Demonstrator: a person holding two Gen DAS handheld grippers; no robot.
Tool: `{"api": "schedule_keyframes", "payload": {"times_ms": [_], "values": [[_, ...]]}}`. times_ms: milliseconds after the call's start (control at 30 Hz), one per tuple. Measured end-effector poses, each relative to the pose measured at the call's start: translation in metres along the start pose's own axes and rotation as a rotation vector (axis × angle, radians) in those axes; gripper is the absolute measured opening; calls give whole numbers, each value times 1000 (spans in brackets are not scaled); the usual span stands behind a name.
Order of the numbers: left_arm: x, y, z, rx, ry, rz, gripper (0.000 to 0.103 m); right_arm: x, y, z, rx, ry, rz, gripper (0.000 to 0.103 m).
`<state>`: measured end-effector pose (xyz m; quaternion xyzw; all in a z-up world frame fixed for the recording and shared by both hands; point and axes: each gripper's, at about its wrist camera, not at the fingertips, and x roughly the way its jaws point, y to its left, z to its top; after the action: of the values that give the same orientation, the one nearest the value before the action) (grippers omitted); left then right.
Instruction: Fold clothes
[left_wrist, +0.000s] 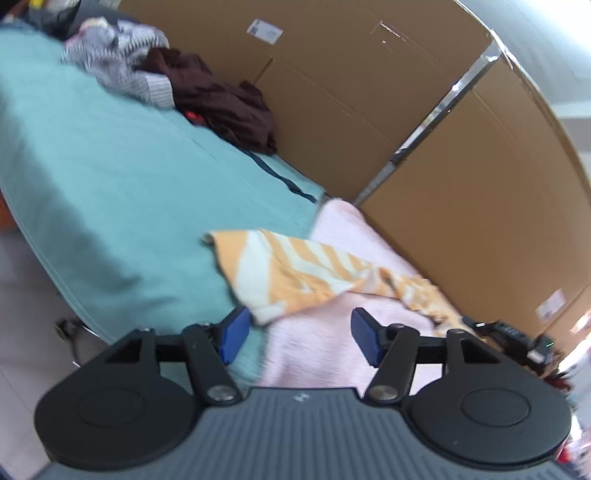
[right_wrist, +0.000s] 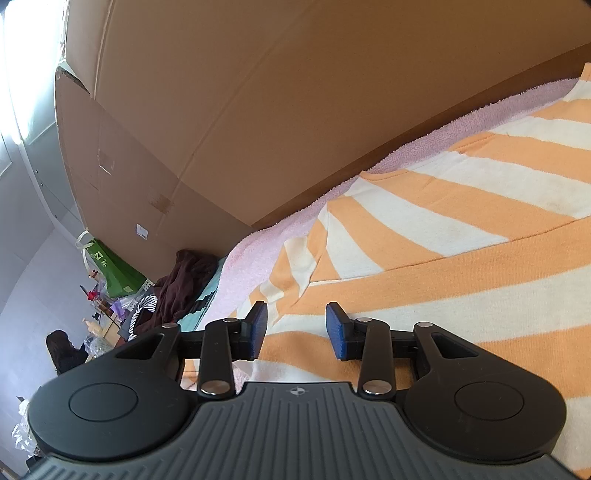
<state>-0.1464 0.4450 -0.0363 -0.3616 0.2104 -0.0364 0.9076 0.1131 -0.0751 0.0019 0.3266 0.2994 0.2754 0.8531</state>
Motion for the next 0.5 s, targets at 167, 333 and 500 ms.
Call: {"api": "schedule_keyframes", "payload": {"times_ms": [167,333,500], "values": [[12,-4,-10,-207,-11,-137,58,0,0,0,-7,3,0,38],[28,-22,-16,-292,-76,-136,58,0,0,1,-14,7,0,39],[52,-25,-19,-410,-132,-54,56,-1,1,1,-24,10,-4,41]]}}
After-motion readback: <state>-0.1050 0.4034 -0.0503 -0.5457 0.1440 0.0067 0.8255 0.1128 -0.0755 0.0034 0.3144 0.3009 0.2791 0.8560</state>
